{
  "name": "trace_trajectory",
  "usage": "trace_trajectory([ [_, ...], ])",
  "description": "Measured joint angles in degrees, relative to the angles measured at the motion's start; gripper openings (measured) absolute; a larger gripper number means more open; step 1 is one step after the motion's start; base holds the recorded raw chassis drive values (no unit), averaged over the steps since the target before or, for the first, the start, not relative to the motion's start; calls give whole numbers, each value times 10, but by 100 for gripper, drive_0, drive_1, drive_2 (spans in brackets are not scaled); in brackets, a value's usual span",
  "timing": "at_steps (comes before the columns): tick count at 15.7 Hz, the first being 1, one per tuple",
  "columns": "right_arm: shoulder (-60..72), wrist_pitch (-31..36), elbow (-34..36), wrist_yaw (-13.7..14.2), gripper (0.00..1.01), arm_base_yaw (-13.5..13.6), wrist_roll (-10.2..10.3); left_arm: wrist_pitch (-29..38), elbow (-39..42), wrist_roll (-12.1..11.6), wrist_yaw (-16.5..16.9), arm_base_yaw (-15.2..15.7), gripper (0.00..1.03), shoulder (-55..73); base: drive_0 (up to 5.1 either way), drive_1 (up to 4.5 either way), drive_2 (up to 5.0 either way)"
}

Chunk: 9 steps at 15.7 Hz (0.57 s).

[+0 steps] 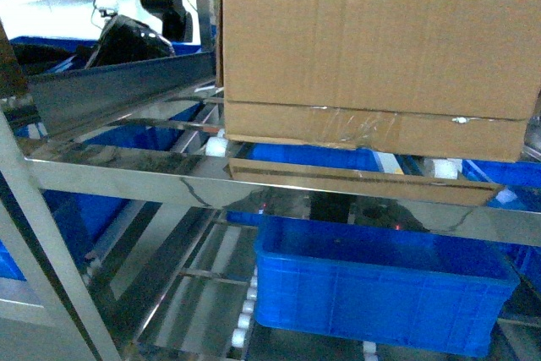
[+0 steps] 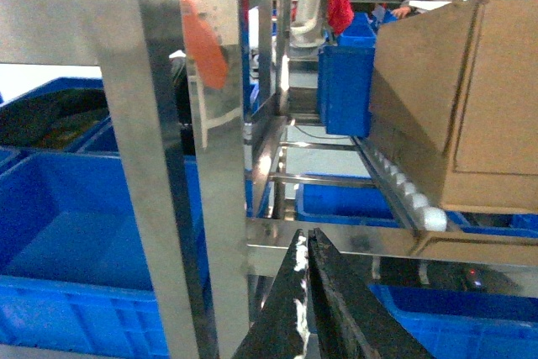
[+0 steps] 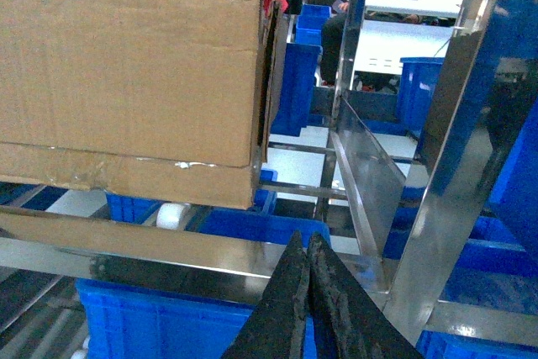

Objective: Sort boxes to right shelf from conveyor

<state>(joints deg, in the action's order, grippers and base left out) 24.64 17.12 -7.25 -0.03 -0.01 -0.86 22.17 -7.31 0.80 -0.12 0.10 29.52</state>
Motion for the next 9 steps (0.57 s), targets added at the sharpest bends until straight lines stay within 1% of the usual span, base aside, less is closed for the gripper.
trace_trajectory([
  [5,-66,-29,37,0,2,0,0,-41,39,0,1,-3,2,-77,0,0,0],
  [8,-101,-50,48,0,2,0,0,-68,49,0,1,-3,2,-119,0,0,0],
  [9,-111,-59,52,0,2,0,0,-57,58,0,1,-3,2,-129,0,0,0],
])
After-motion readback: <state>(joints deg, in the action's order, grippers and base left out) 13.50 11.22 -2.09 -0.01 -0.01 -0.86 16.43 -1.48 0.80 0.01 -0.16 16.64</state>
